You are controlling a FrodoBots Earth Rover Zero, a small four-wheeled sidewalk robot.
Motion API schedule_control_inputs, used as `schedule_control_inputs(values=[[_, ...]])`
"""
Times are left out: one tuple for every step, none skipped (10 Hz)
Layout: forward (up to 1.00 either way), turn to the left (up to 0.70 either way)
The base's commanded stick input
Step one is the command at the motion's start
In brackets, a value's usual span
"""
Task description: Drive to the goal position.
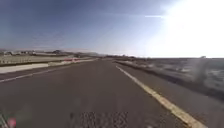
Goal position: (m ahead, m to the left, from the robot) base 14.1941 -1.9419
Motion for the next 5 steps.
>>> schedule_control_inputs(values=[[0.7,0.0],[0.7,0.0],[0.7,0.0],[0.7,0.0],[0.7,0.0]])
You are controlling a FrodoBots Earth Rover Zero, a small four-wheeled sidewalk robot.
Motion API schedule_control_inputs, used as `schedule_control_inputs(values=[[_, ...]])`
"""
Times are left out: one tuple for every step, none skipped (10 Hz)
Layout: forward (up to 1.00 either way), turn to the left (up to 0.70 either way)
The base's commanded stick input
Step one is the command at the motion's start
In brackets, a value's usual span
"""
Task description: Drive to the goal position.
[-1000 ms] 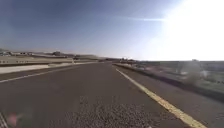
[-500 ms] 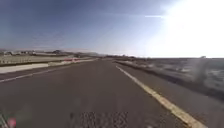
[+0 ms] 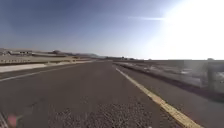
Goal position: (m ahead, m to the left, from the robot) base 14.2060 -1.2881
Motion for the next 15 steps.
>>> schedule_control_inputs(values=[[0.7,0.0],[0.7,0.0],[0.7,0.0],[0.7,0.0],[0.7,0.0],[0.7,0.0],[0.7,0.0],[0.7,0.0],[0.7,0.0],[0.7,0.0],[0.7,0.0],[0.7,0.0],[0.7,0.0],[0.7,0.0],[0.7,0.0]])
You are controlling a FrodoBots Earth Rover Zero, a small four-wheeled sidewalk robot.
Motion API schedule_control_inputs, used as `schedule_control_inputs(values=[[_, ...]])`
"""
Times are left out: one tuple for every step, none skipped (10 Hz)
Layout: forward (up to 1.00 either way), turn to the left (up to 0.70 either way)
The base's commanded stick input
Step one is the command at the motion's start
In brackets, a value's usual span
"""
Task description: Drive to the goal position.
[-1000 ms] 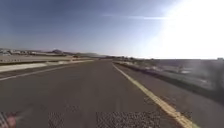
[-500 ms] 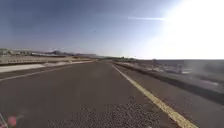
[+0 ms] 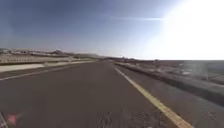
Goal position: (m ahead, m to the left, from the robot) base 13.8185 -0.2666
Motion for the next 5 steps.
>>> schedule_control_inputs(values=[[0.7,0.0],[0.7,0.0],[0.7,0.0],[0.7,0.0],[0.7,0.0]])
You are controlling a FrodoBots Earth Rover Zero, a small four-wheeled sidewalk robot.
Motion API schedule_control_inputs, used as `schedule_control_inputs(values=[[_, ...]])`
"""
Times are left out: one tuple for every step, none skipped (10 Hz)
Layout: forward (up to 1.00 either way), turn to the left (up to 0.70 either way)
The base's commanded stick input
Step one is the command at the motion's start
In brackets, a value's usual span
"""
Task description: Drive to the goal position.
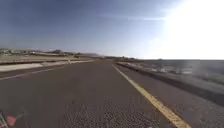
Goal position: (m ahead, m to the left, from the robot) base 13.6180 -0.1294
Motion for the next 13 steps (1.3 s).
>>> schedule_control_inputs(values=[[0.7,0.0],[0.7,0.0],[0.7,0.0],[0.7,0.0],[0.7,0.0],[0.7,0.0],[0.7,0.0],[0.7,0.0],[0.7,0.0],[0.7,0.0],[0.7,0.0],[0.7,0.0],[0.7,0.0]])
